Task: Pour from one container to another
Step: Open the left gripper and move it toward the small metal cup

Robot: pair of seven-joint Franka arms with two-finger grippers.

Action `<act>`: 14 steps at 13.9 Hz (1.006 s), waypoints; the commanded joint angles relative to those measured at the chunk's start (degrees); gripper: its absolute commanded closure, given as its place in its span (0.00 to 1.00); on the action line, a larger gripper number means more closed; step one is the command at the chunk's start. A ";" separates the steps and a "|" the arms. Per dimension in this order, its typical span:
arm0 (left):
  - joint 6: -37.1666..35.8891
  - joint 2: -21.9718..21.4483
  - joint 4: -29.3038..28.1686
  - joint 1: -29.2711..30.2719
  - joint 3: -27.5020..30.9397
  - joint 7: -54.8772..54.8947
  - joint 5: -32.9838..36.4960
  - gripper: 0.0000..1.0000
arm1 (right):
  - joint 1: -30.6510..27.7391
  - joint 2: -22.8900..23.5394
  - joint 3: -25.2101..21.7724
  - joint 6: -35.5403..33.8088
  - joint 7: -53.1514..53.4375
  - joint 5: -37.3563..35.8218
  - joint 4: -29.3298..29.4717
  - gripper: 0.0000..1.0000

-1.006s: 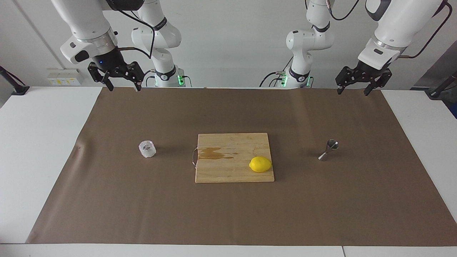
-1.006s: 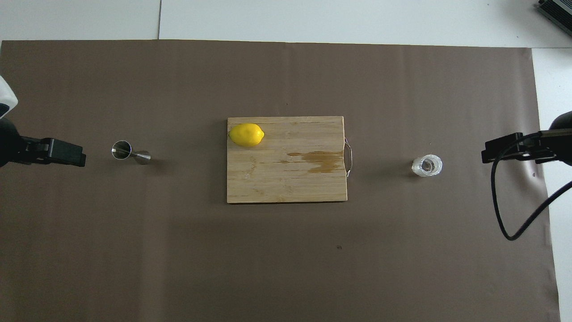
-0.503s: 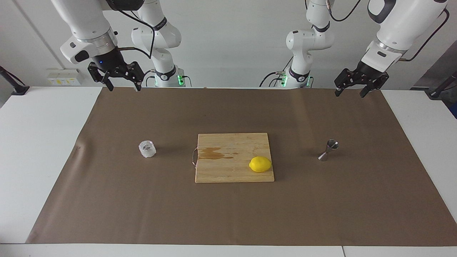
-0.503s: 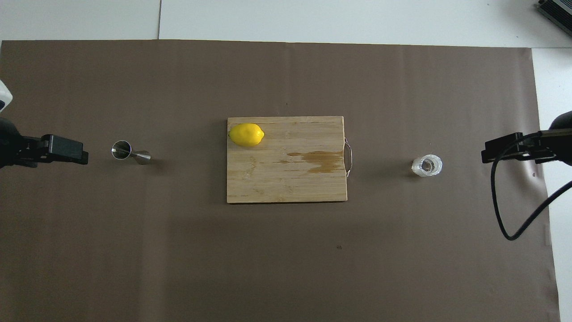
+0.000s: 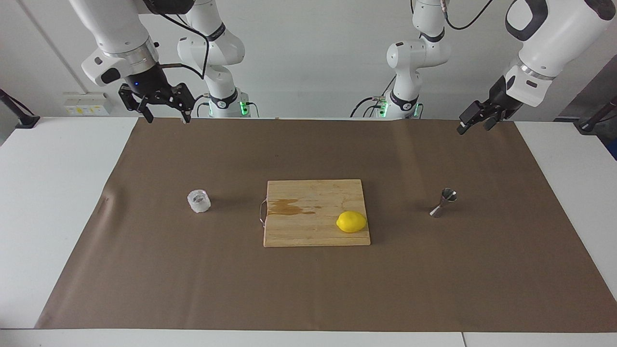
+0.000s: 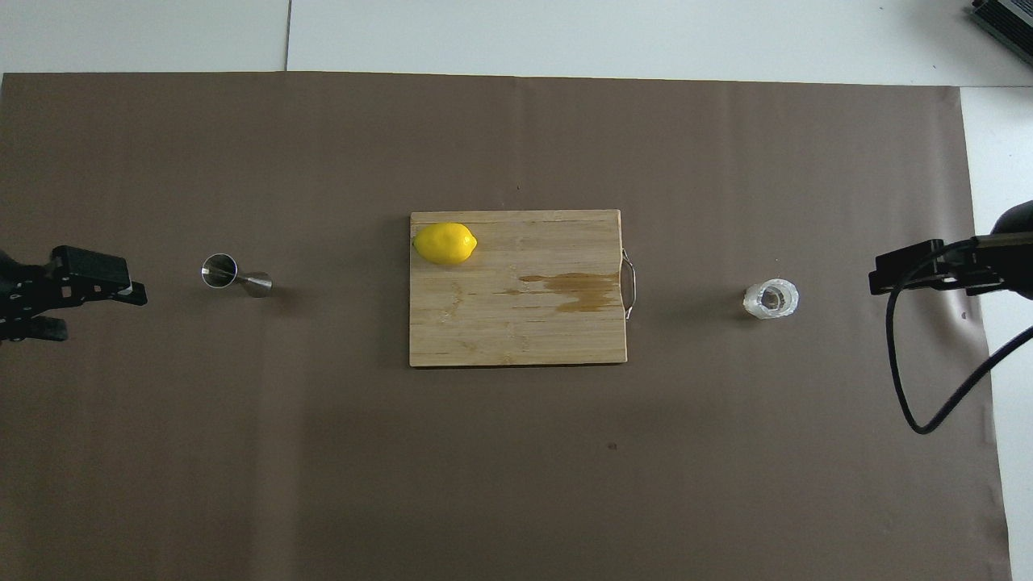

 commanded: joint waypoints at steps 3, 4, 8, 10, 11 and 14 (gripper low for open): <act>2.80 -0.40 -4.21 4.73 -0.45 -14.68 -6.85 0.00 | -0.12 -0.48 -0.23 -0.94 0.39 0.90 -0.08 0.00; 2.80 0.22 -4.39 5.44 -0.45 -17.58 -7.56 0.00 | -0.12 -0.48 -0.23 -0.94 0.39 0.90 -0.08 0.00; 3.24 3.11 -5.36 7.89 -0.45 -29.19 -13.00 0.00 | -0.12 -0.48 -0.23 -0.94 0.39 0.90 -0.08 0.00; 4.20 5.75 -5.36 9.22 -0.45 -32.44 -14.50 0.00 | -0.12 -0.48 -0.23 -0.94 0.39 0.90 -0.08 0.00; 4.90 6.98 -5.80 10.35 -0.45 -35.16 -16.68 0.00 | -0.12 -0.48 -0.23 -0.94 0.39 0.90 -0.08 0.00; 10.43 7.17 -10.36 10.90 -0.45 -43.50 -20.92 0.00 | -0.12 -0.48 -0.23 -0.94 0.39 0.90 -0.08 0.00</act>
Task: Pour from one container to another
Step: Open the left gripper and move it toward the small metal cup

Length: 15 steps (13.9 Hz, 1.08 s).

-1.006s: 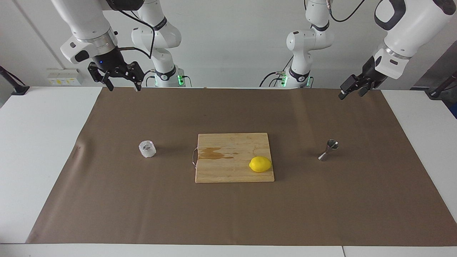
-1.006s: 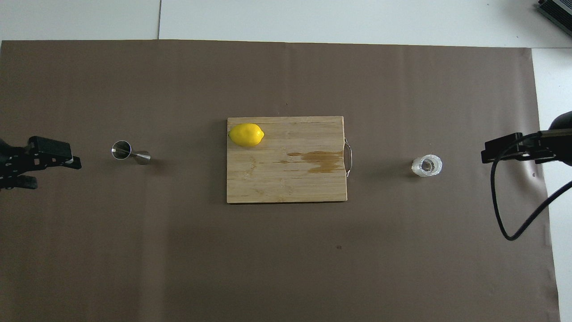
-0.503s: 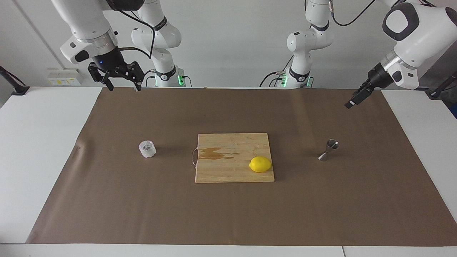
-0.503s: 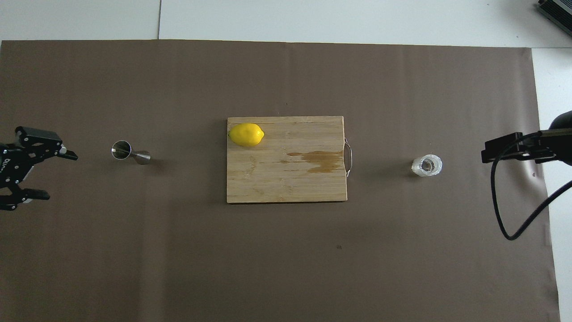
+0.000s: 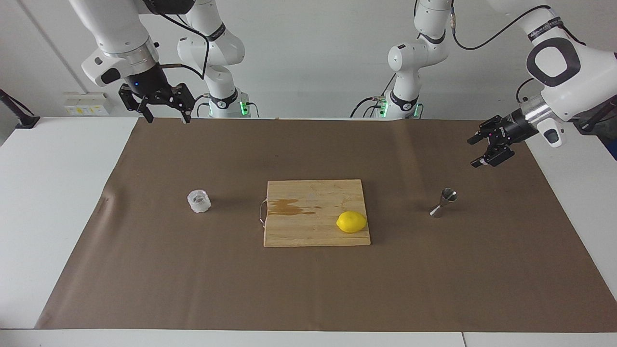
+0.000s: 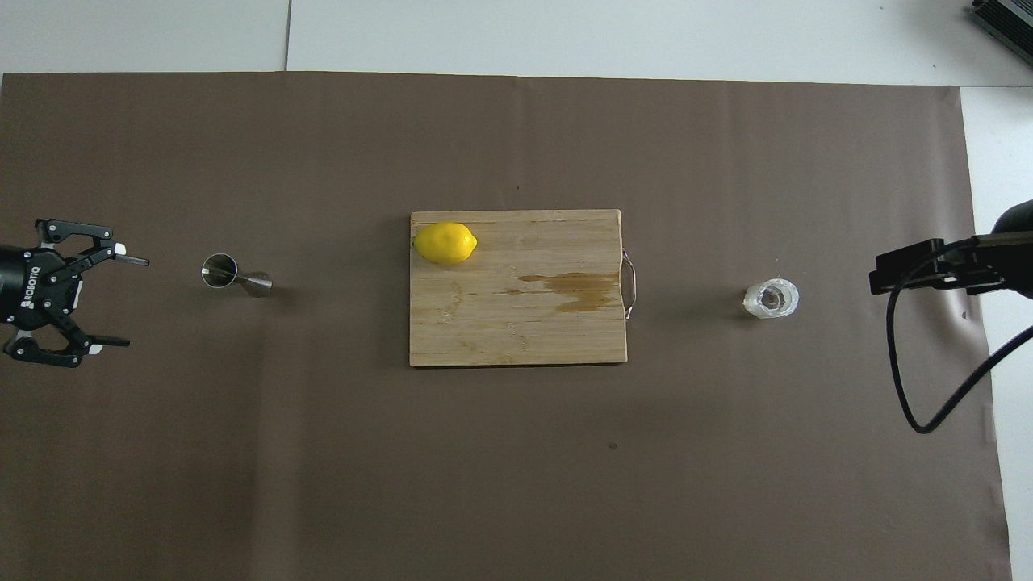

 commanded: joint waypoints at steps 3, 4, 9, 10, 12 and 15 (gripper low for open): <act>11.76 -2.53 -10.34 0.99 -0.63 -15.79 -9.12 0.00 | -0.12 -0.48 -0.23 -0.94 0.39 0.90 -0.08 0.00; 14.75 -3.06 -13.06 1.08 -0.63 -18.16 -11.85 0.00 | -0.12 -0.48 -0.23 -0.94 0.39 0.90 -0.08 0.00; 26.61 -7.02 -24.68 2.23 -0.63 -20.56 -27.25 0.00 | -0.12 -0.48 -0.23 -0.94 0.39 0.90 -0.08 0.00; 28.73 -7.11 -26.08 1.70 -0.63 -20.47 -28.57 0.00 | -0.12 -0.48 -0.23 -0.94 0.39 0.90 -0.08 0.00; 31.64 -6.41 -26.27 0.56 -0.72 -20.38 -32.43 0.00 | -0.12 -0.48 -0.23 -0.94 0.39 0.90 -0.08 0.00; 34.98 -5.80 -26.36 -1.55 -0.72 -20.29 -34.11 0.00 | -0.12 -0.48 -0.23 -0.94 0.30 0.90 -0.08 0.00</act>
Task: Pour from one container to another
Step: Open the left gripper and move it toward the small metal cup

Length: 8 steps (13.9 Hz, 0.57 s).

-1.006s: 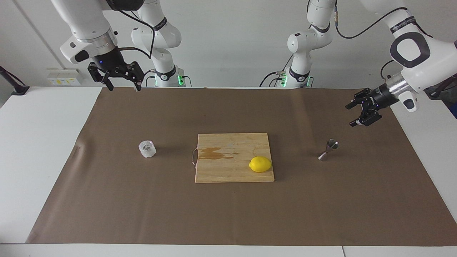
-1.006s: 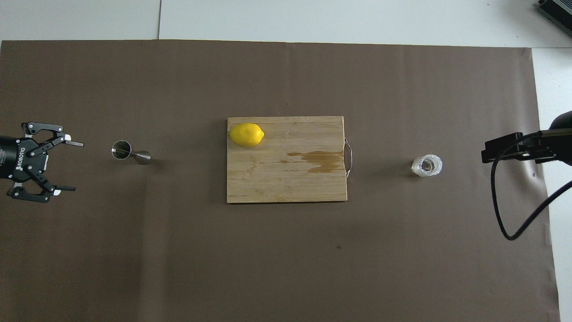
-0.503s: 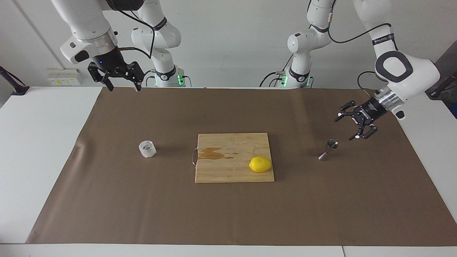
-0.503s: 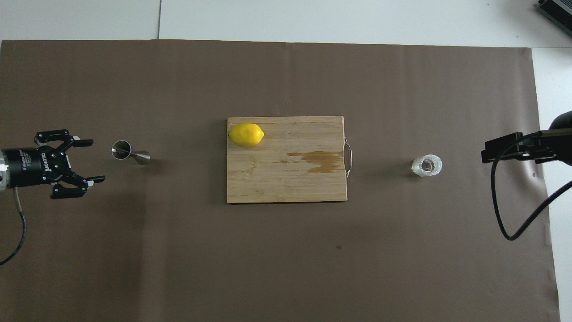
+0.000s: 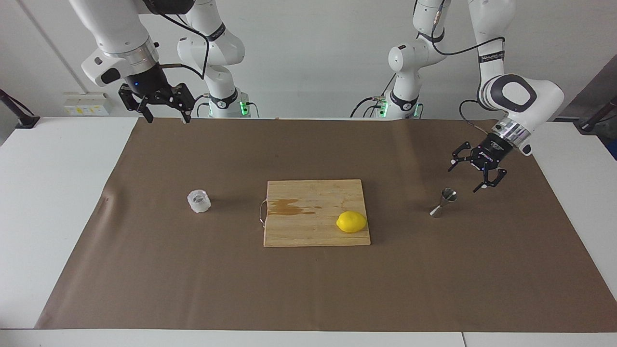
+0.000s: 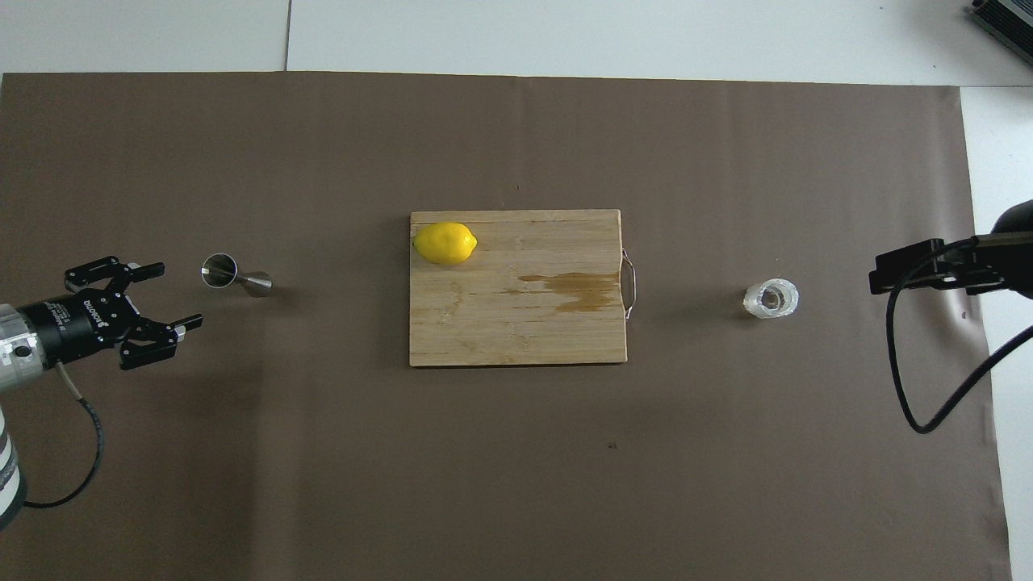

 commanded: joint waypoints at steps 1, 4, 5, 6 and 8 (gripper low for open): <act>4.86 -0.95 -1.70 -3.77 0.24 -1.09 -2.82 0.00 | -0.12 -0.48 -0.23 -0.94 0.39 0.90 -0.08 0.00; 8.11 -0.43 -2.23 -5.19 0.24 -1.00 -4.40 0.00 | -0.12 -0.48 -0.23 -0.94 0.39 0.90 -0.08 0.00; 9.00 0.53 -2.23 -5.98 0.24 -0.91 -4.67 0.00 | -0.12 -0.48 -0.23 -0.94 0.39 0.90 -0.08 0.00; 9.70 0.98 -2.15 -6.07 0.24 -0.91 -4.94 0.00 | -0.12 -0.48 -0.23 -0.94 0.39 0.90 -0.08 0.00; 11.02 1.51 -1.88 -6.77 0.24 -0.82 -8.08 0.00 | -0.12 -0.48 -0.23 -0.94 0.39 0.90 -0.08 0.00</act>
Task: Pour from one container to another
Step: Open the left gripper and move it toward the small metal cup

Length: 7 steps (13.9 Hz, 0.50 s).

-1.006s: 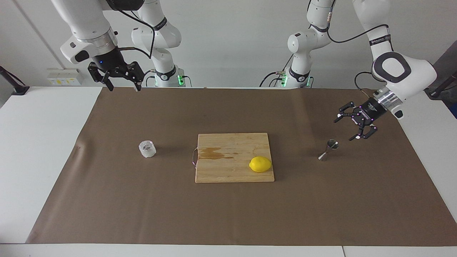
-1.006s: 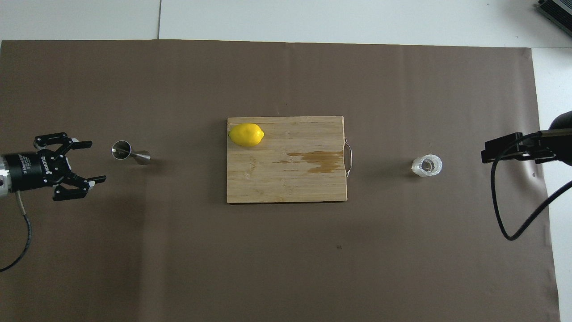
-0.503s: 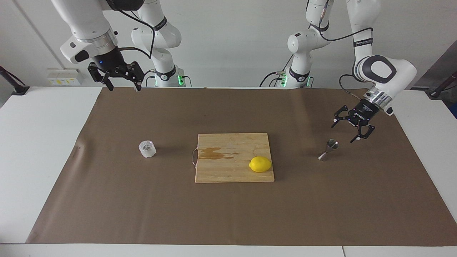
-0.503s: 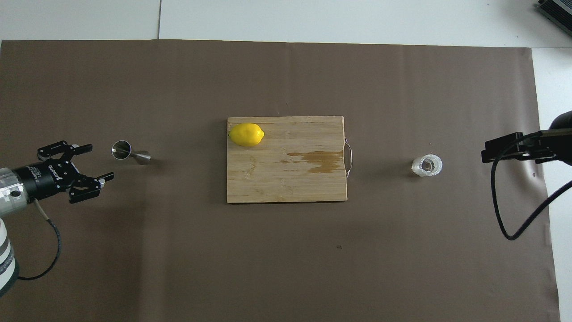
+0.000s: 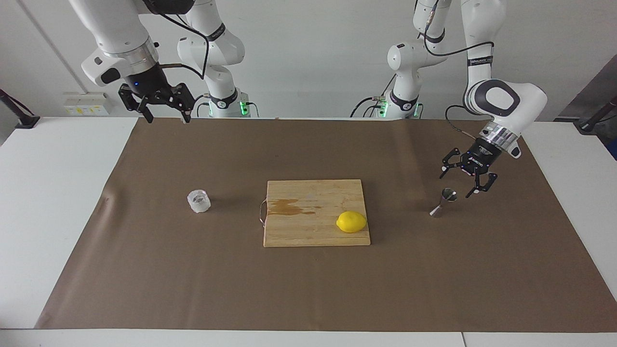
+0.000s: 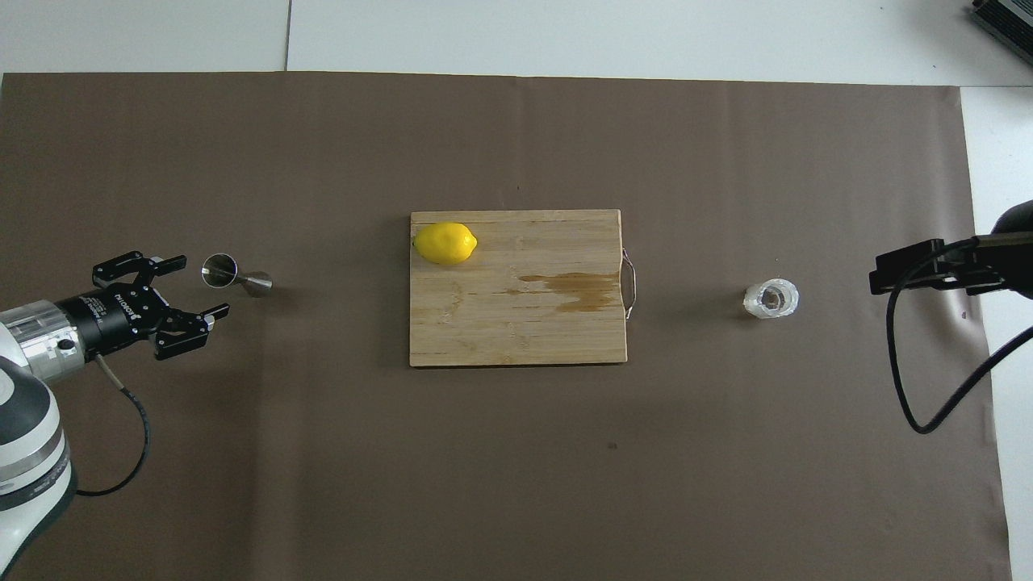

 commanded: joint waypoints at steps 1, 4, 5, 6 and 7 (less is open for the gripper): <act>4.36 0.55 -0.42 -3.35 0.41 -0.28 -3.96 0.00 | -0.12 -0.48 -0.23 -0.94 0.39 0.90 -0.08 0.00; 6.21 1.43 0.02 -4.24 0.41 -0.28 -4.23 0.00 | -0.12 -0.48 -0.23 -0.94 0.39 0.90 -0.08 0.00; 6.22 1.95 0.20 -4.16 0.41 -0.19 -4.23 0.00 | -0.12 -0.48 -0.23 -0.94 0.30 0.90 -0.08 0.00; 6.22 2.22 0.46 -4.16 0.41 -0.10 -4.23 0.00 | -0.12 -0.48 -0.23 -0.94 0.39 0.90 -0.08 0.00; 6.39 2.48 0.64 -4.24 0.41 -0.02 -4.23 0.00 | -0.12 -0.48 -0.23 -0.94 0.39 0.90 -0.08 0.00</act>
